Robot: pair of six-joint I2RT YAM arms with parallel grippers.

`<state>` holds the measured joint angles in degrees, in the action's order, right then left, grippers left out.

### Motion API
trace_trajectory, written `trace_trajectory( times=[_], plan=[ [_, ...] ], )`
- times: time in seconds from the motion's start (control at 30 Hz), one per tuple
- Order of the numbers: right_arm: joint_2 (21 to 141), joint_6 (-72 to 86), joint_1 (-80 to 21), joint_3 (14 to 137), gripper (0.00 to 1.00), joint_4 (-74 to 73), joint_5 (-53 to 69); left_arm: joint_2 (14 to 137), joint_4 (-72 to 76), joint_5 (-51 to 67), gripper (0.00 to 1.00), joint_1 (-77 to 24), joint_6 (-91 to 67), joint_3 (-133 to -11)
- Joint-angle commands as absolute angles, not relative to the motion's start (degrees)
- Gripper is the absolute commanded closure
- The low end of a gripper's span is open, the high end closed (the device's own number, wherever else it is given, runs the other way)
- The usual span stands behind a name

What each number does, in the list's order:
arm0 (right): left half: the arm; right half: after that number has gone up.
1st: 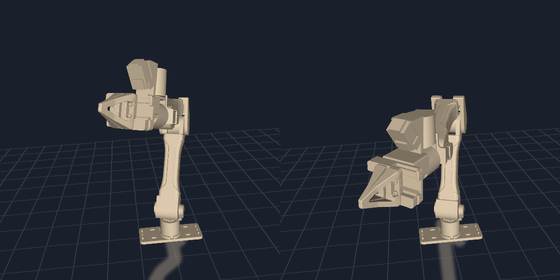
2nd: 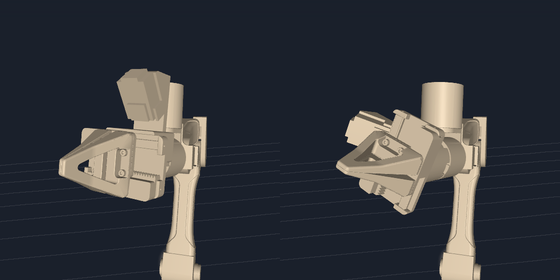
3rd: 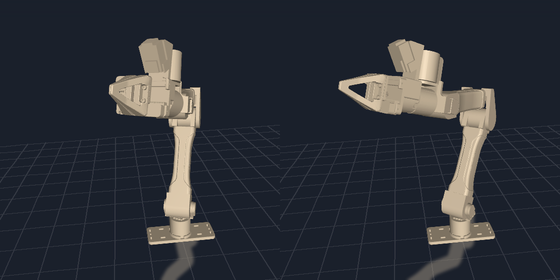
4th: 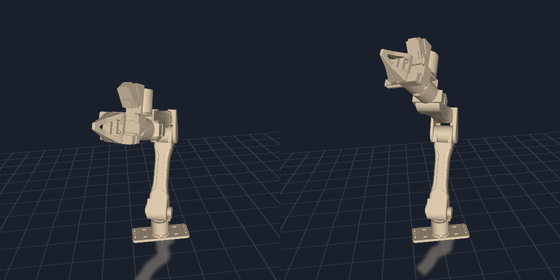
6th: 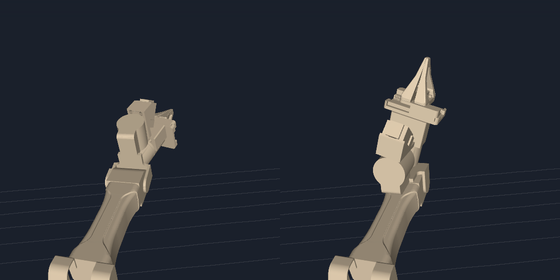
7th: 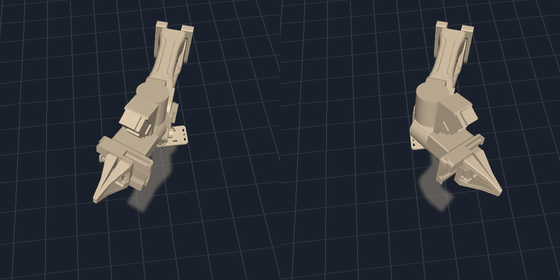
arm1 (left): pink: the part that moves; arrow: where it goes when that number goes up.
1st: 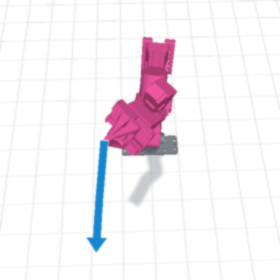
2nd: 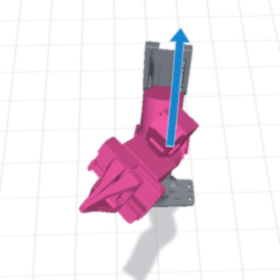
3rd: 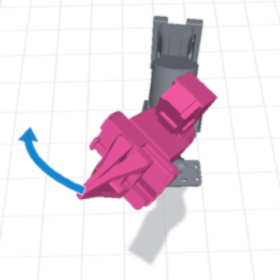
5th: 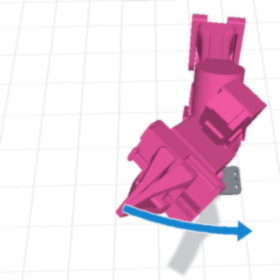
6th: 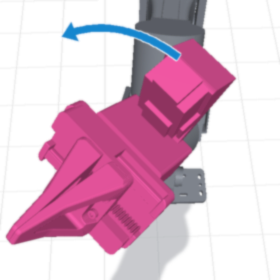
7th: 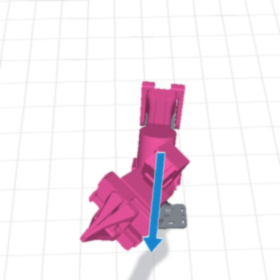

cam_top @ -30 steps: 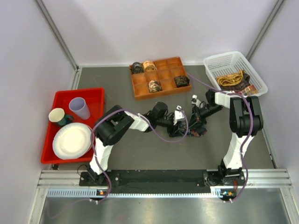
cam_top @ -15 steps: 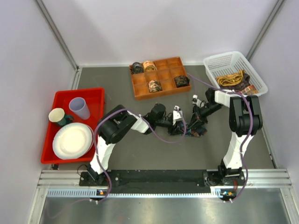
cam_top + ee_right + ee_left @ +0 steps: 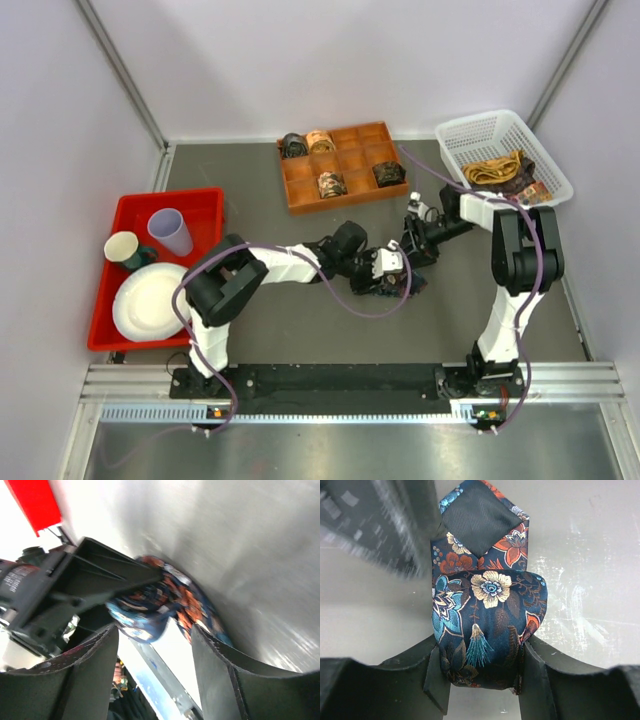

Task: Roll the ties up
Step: Roll the tie at the center of the board.

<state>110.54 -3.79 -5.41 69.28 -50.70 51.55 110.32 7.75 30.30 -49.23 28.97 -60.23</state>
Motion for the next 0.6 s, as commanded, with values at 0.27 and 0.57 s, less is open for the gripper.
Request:
trace_trajectory(
  times=[0.27, 0.57],
  plan=[
    [109.6, -2.02, -11.07, 65.92, 0.53, -45.18, 53.97, 118.3, -14.24, 18.72, 0.73, -50.54, 27.51, -66.09],
    [111.53, -4.39, -11.86, 65.04, 1.0, -42.98, 47.03, 115.06, -5.41, 28.89, 0.42, -47.12, 22.77, -61.63]
  ],
)
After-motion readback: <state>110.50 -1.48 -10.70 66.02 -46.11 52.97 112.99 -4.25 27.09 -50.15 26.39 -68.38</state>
